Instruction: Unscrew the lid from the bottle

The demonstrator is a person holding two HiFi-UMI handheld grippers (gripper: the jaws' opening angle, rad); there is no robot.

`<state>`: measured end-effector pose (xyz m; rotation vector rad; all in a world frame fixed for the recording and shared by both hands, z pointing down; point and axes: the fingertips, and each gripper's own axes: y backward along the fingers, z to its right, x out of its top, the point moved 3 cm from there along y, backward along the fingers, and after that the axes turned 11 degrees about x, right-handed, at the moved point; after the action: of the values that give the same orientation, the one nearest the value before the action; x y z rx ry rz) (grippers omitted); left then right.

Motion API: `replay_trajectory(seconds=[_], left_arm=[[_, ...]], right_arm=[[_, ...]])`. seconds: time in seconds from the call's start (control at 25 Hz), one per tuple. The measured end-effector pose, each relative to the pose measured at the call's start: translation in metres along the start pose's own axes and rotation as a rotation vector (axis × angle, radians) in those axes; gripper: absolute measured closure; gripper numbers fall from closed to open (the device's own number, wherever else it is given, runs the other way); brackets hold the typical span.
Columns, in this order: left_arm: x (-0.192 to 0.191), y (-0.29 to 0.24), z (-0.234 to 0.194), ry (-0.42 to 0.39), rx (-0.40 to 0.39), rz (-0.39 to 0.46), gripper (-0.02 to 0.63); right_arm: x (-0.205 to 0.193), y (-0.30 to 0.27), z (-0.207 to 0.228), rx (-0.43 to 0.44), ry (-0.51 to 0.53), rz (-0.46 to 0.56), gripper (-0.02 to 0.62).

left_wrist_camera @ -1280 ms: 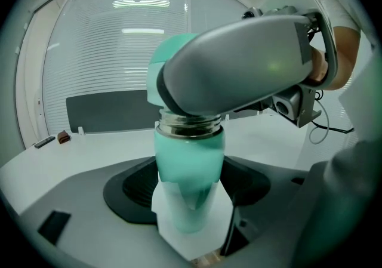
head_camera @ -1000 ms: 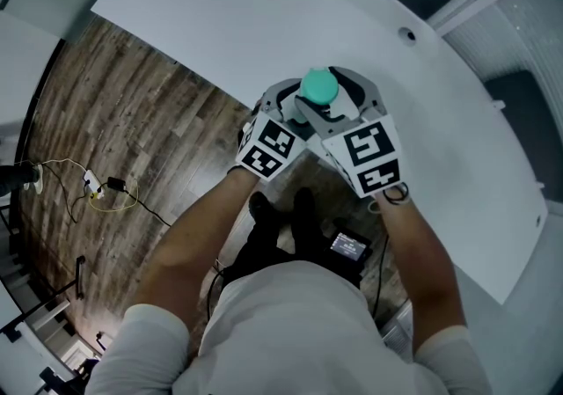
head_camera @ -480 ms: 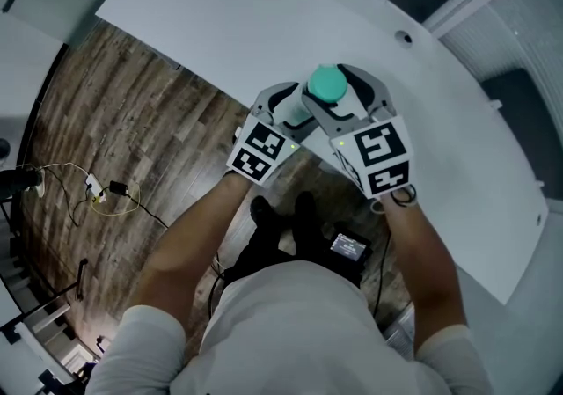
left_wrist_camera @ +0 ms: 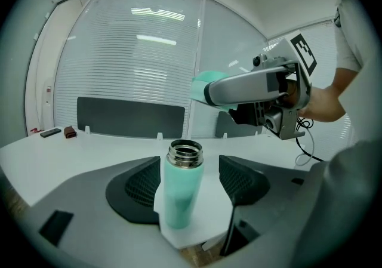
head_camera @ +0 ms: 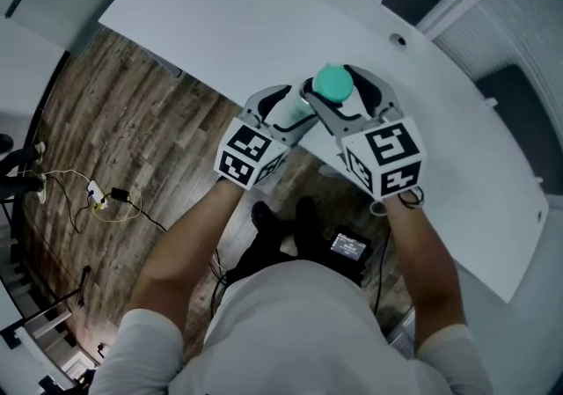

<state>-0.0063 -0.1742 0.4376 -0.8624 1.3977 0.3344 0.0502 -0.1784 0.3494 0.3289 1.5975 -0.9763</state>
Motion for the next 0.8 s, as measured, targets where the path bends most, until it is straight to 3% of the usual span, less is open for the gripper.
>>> replay_trajectory(seconds=[0.64, 0.8], left_arm=[[0.036, 0.036, 0.006, 0.069, -0.001, 0.086, 0.293], [0.05, 0.058, 0.012, 0.116, -0.005, 0.13, 0.326]], right_arm=[[0.024, 0.033, -0.008, -0.033, -0.018, 0.075, 0.281], [0.029, 0.048, -0.014, -0.048, -0.034, 0.1, 0.281]])
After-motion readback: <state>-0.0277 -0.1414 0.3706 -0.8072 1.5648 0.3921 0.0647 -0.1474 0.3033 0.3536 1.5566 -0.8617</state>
